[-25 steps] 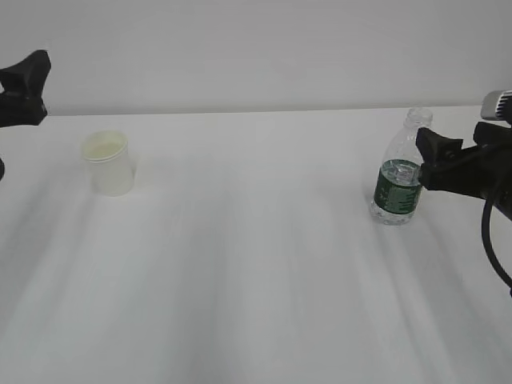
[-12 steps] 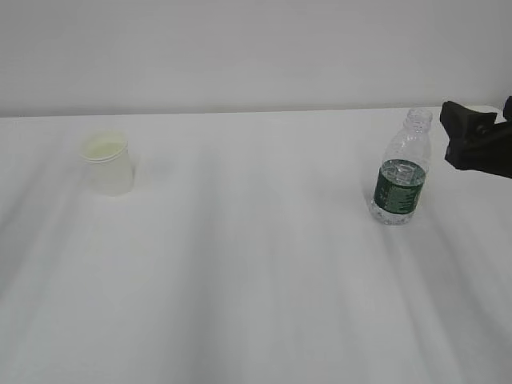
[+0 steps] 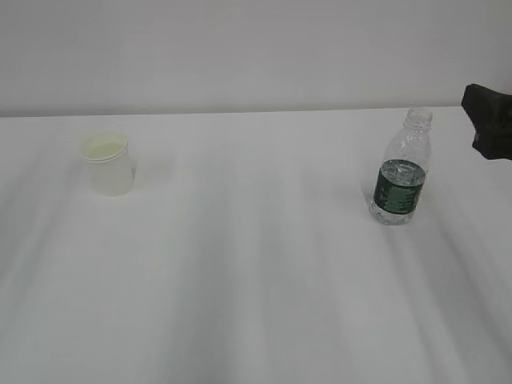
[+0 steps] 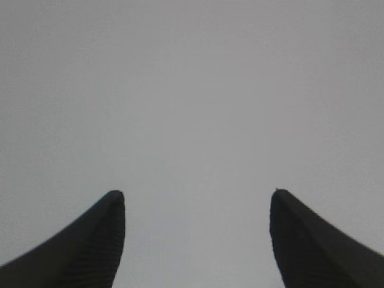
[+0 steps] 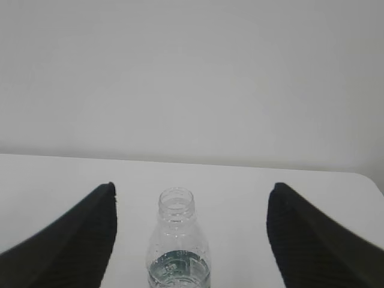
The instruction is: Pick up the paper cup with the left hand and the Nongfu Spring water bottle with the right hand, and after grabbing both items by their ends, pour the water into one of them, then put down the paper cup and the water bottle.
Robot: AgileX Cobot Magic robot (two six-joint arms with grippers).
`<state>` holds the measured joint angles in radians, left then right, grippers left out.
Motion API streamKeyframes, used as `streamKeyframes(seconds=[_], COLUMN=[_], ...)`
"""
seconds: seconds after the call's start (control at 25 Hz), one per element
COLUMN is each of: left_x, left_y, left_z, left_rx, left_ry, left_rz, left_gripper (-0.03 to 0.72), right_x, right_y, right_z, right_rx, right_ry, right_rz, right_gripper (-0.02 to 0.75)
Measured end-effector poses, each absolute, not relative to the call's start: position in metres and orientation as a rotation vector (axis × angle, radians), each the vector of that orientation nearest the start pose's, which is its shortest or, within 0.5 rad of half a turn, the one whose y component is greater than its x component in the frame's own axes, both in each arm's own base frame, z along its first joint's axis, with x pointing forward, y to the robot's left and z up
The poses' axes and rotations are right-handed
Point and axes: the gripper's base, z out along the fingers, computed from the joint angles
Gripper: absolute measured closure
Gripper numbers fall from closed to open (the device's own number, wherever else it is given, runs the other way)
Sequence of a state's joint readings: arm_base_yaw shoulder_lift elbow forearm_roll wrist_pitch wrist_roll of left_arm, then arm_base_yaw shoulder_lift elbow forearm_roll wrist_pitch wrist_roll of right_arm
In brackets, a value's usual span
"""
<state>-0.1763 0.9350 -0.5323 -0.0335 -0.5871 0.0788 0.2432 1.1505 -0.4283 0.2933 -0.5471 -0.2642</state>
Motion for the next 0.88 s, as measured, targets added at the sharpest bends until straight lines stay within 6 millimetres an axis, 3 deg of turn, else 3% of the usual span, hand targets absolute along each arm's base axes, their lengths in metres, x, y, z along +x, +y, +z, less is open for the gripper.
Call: streamKeyframes(seconds=[0.32,0.88], left_x=[0.151,0.096], left_y=[-0.026,-0.017], left_z=[0.359,0.366], left_rx=[0.135,0.145], left_ry=[1.291,1.323], left_rz=[-0.101,-0.108], left_gripper=[0.153,0.162], right_x=[0.206,0.170], right_y=[0.039,0.036], right_z=[0.271,0.295], right_rx=[-0.126,-0.207], right_ry=[1.692,1.672], right_rz=[0.053,0.076], right_gripper=[0.144,0.145])
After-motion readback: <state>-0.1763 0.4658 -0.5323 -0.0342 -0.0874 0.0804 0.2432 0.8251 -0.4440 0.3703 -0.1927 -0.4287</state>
